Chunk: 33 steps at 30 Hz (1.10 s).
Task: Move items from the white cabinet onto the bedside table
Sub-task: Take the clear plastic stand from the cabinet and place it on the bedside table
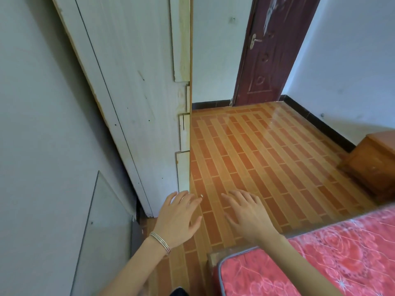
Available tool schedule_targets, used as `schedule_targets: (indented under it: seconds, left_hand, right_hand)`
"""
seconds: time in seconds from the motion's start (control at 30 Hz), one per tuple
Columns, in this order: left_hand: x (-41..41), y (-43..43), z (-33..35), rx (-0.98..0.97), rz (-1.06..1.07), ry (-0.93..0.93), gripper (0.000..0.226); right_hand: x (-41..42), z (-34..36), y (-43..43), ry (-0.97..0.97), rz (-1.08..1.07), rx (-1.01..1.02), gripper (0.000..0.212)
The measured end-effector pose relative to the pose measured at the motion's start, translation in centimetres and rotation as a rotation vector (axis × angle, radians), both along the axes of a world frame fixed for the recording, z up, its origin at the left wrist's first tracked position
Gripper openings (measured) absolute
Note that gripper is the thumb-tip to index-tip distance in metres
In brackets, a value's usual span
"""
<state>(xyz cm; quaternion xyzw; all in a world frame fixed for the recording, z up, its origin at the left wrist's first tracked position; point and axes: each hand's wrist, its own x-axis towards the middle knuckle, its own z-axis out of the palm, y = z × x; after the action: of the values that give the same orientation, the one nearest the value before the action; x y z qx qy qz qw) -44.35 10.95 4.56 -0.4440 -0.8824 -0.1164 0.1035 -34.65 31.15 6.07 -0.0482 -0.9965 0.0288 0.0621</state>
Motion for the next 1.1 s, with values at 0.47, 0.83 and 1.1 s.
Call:
schedule_targets:
  seconds: [0.47, 0.83, 1.1]
  left_hand:
    - [-13.7, 5.1, -0.1, -0.028, -0.279, -0.014, 0.044]
    - [-21.5, 15.8, -1.0, -0.117, -0.402, -0.029, 0.046]
    - [-26.6, 28.2, 0.8, -0.155, -0.463, -0.026, 0.053]
  right_hand:
    - [-9.6, -0.7, 2.1, -0.017, -0.186, 0.001, 0.049]
    - [-15.3, -1.8, 11.3, -0.067, -0.342, -0.03, 0.05]
    - [-19.5, -0.7, 21.4, -0.095, -0.382, 0.008, 0.05]
